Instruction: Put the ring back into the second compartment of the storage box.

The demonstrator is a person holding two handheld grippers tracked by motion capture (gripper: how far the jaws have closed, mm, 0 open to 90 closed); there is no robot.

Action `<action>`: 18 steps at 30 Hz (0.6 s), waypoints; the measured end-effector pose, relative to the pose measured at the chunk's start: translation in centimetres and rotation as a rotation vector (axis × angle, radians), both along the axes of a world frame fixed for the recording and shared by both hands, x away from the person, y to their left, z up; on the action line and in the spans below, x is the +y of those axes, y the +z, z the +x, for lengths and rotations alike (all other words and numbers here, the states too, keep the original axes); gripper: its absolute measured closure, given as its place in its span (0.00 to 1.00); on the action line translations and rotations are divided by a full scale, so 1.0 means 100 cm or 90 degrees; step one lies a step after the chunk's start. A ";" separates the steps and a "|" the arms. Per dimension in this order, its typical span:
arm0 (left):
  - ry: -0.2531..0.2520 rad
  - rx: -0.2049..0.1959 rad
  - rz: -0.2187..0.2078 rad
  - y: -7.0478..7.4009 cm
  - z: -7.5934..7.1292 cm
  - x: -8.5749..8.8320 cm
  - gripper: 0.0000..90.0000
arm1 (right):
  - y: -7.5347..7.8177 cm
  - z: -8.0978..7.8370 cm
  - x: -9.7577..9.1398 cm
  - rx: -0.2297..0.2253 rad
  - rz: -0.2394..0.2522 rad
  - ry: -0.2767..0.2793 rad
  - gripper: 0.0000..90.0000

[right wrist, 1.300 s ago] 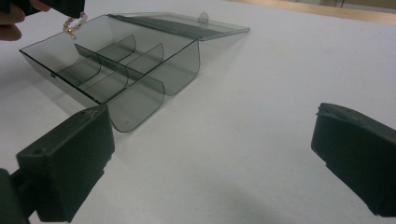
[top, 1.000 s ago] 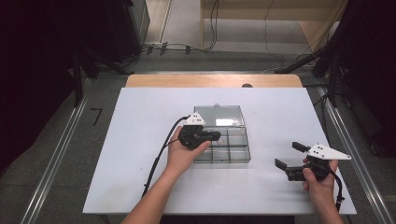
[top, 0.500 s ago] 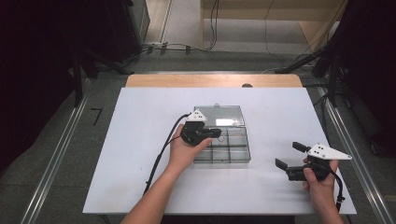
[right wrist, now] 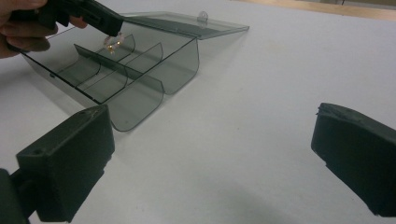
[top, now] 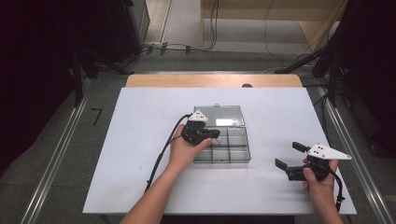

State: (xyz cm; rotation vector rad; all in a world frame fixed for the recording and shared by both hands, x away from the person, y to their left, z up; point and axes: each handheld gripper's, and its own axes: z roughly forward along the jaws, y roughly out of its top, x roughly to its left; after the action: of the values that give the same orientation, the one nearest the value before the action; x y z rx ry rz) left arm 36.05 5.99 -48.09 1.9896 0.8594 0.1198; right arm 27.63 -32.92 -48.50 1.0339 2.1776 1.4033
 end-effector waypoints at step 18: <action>-0.001 -0.028 -0.040 0.003 -0.005 0.006 0.64 | -0.001 0.000 0.002 0.002 -0.003 0.004 0.00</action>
State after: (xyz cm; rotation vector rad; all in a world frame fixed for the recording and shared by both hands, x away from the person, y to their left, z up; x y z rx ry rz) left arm 35.52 6.63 -47.78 1.9225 0.8246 0.1343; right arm 27.65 -32.71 -48.58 1.0286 2.1871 1.4002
